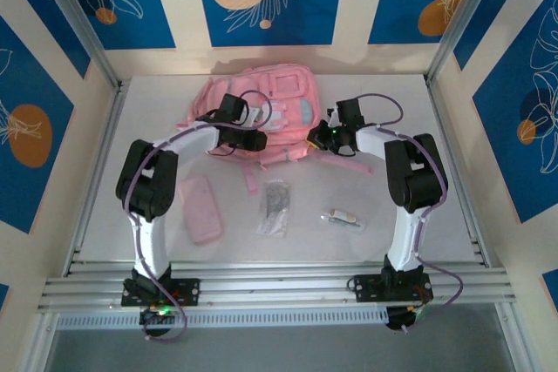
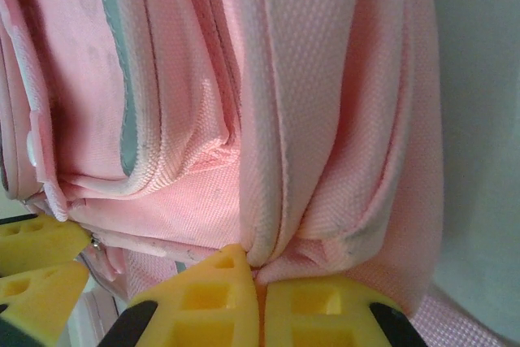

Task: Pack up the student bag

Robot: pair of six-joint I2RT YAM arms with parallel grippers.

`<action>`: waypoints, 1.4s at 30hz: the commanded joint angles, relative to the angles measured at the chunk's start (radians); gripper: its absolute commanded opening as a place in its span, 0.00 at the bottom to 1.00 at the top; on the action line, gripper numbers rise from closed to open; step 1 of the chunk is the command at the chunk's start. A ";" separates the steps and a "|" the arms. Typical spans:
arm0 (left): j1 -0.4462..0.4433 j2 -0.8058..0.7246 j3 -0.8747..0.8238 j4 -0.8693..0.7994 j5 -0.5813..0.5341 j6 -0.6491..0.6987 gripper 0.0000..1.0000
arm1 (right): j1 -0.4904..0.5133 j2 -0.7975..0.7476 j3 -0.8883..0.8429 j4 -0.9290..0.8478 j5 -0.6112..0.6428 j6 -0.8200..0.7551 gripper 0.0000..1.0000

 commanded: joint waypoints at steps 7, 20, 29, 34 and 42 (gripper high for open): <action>-0.021 0.002 0.023 -0.136 -0.209 0.024 0.38 | 0.032 0.043 -0.008 -0.067 -0.057 -0.032 0.00; -0.084 0.147 0.159 -0.258 -0.286 -0.001 0.29 | 0.034 0.040 -0.018 -0.054 -0.058 -0.016 0.00; -0.120 0.226 0.307 -0.393 -0.334 0.009 0.07 | 0.034 0.049 -0.018 -0.046 -0.060 -0.009 0.00; -0.121 0.303 0.371 -0.468 -0.357 -0.006 0.10 | 0.035 0.050 -0.010 -0.048 -0.062 -0.009 0.00; -0.113 0.354 0.382 -0.484 -0.379 -0.025 0.19 | 0.032 0.050 -0.011 -0.053 -0.059 -0.014 0.00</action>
